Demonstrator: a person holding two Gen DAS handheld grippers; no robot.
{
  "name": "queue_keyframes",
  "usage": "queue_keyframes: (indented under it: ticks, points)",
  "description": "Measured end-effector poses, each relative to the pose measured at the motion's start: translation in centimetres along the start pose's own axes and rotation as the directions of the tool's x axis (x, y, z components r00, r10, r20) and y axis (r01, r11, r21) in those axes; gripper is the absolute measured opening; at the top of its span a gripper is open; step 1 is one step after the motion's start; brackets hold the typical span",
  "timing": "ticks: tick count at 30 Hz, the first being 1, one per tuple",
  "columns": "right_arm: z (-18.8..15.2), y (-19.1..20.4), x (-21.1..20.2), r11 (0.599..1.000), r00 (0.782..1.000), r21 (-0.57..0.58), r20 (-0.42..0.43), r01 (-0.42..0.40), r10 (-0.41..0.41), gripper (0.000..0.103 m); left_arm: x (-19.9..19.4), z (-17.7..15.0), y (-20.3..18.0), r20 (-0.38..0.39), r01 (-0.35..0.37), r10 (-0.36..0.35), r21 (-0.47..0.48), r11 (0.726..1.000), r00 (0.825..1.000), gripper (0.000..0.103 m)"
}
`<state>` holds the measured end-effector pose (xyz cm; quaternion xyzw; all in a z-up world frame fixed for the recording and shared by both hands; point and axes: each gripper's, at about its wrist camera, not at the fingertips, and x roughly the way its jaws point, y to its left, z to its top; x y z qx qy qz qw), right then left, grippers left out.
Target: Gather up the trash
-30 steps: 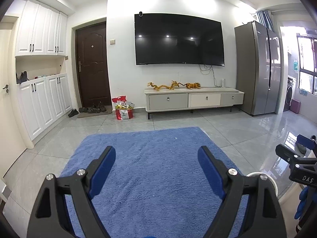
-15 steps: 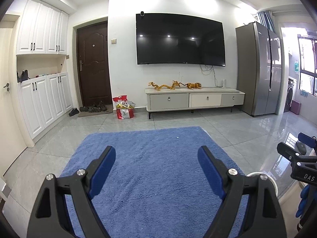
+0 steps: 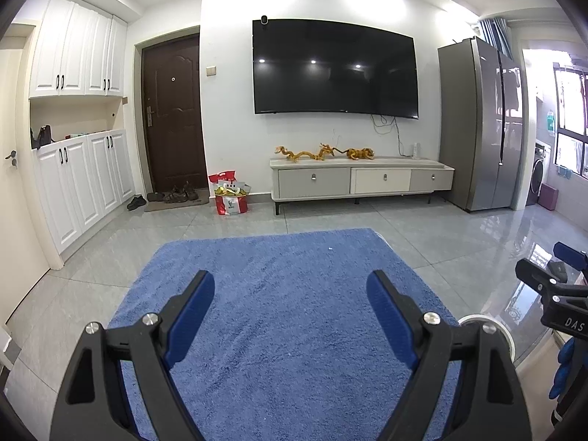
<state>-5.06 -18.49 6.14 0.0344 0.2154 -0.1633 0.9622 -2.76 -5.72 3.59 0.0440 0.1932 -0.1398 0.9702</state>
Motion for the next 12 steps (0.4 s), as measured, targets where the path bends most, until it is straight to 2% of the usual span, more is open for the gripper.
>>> queue_keyframes:
  ticks: [12]
  points:
    - [0.01,-0.13,-0.03,1.000,1.000,0.003,-0.004,0.001,-0.001,0.103,0.08,-0.13,0.10,-0.016,0.003,-0.003,-0.010,1.000,1.000,0.085]
